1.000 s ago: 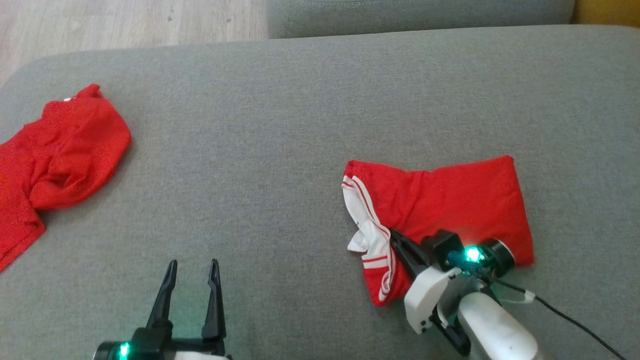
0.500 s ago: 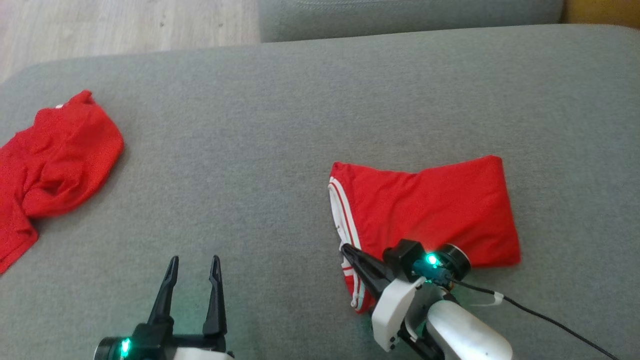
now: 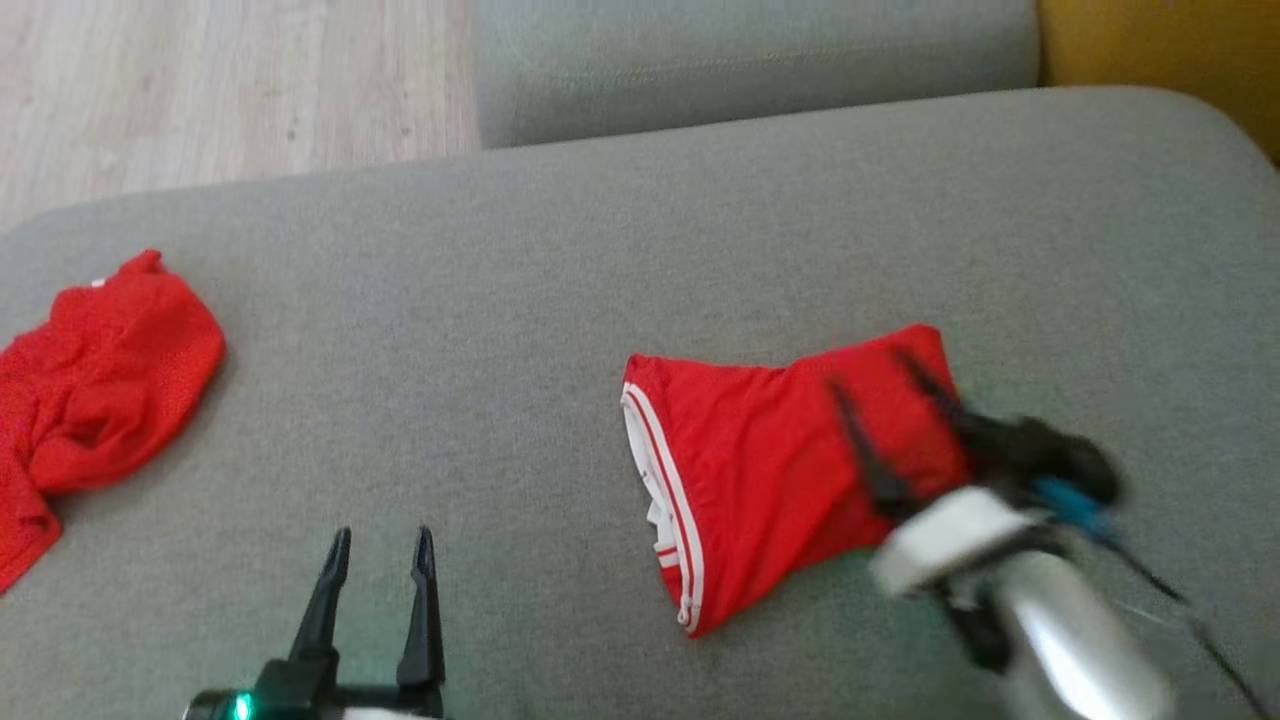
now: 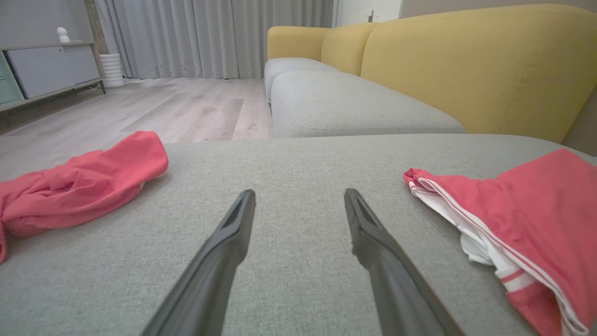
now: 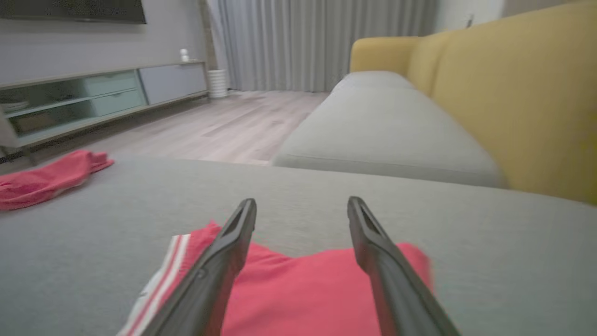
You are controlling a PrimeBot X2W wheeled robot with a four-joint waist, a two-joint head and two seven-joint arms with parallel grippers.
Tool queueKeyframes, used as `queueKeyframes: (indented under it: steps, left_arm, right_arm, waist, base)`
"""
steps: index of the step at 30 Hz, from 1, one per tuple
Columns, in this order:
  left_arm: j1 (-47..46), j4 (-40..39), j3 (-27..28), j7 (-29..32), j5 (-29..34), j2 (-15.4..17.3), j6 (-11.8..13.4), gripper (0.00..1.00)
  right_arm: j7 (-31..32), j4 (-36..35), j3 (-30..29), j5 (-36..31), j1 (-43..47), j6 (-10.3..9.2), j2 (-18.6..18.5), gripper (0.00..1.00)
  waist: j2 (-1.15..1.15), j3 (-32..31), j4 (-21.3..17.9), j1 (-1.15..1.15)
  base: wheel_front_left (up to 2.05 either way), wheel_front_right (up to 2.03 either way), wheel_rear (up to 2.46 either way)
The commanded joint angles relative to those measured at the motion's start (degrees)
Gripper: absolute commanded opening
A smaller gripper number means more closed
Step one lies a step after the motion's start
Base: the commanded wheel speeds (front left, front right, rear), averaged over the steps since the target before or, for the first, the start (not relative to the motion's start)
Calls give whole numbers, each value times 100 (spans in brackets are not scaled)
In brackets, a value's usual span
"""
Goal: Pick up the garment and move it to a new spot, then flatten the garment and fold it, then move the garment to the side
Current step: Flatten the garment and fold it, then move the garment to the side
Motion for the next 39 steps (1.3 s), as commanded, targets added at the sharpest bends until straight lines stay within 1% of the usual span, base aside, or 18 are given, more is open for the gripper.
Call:
queueKeyframes:
  steps: [1, 5, 7, 8, 11, 13, 18, 25, 32, 36, 39]
  left_arm:
    - [-37, -116, 228, -55, 50, -22, -35, 100]
    - [61, -29, 290, -55, 117, -22, -80, 100]
    - [103, 16, 317, -55, 149, -22, -105, 100]
    - [119, 42, 329, -55, 169, -22, -112, 100]
    - [143, 95, 355, -55, 181, -23, -128, 100]
    - [166, 152, 392, -55, 177, -23, -130, 100]
    - [249, 227, 508, -55, 171, -23, -133, 100]
    - [283, 245, 557, -55, 174, -23, -153, 100]
    - [314, 227, 532, -55, 138, -23, -122, 100]
    - [332, 198, 538, -55, 122, -23, -107, 100]
    - [337, 185, 556, -55, 125, -23, -101, 100]
  right_arm:
    - [-92, -321, -211, -95, 173, -4, -146, 100]
    - [-166, -699, -850, -120, 766, -4, -446, 100]
    - [-183, -754, -1105, 38, 1034, -4, -506, 100]
    - [-186, -760, -1125, 5, 1143, -4, -597, 100]
    - [-189, -758, -1254, 151, 1340, -4, -621, 100]
    - [-190, -683, -1217, 133, 1503, -4, -712, 100]
    - [-192, -534, -1222, 259, 1681, -4, -693, 100]
    - [-192, -564, -1199, 309, 1643, -4, -701, 100]
    - [-192, -590, -1138, 405, 1572, -4, -757, 100]
    - [-186, -552, -972, 871, 1401, -4, -810, 100]
    - [250, -641, -703, 1401, 1116, -4, -1032, 100]
  waist:
    - [0, -99, 0, 0]
    - [0, -230, 37, 0]
    - [0, -253, 56, 0]
    - [0, -258, 73, 0]
    - [0, -271, 102, 0]
    - [0, -288, 136, 0]
    - [0, -328, 185, 0]
    - [0, -348, 224, 0]
    - [0, -337, 253, 0]
    - [0, -297, 270, 0]
    - [0, -260, 284, 0]
  base:
    - [0, 0, 0]
    - [0, 0, 0]
    - [0, 0, 0]
    - [0, 0, 0]
    - [0, 0, 0]
    - [0, 0, 0]
    - [0, 0, 0]
    - [0, 0, 0]
    - [0, 0, 0]
    - [0, 0, 0]
    - [0, 0, 0]
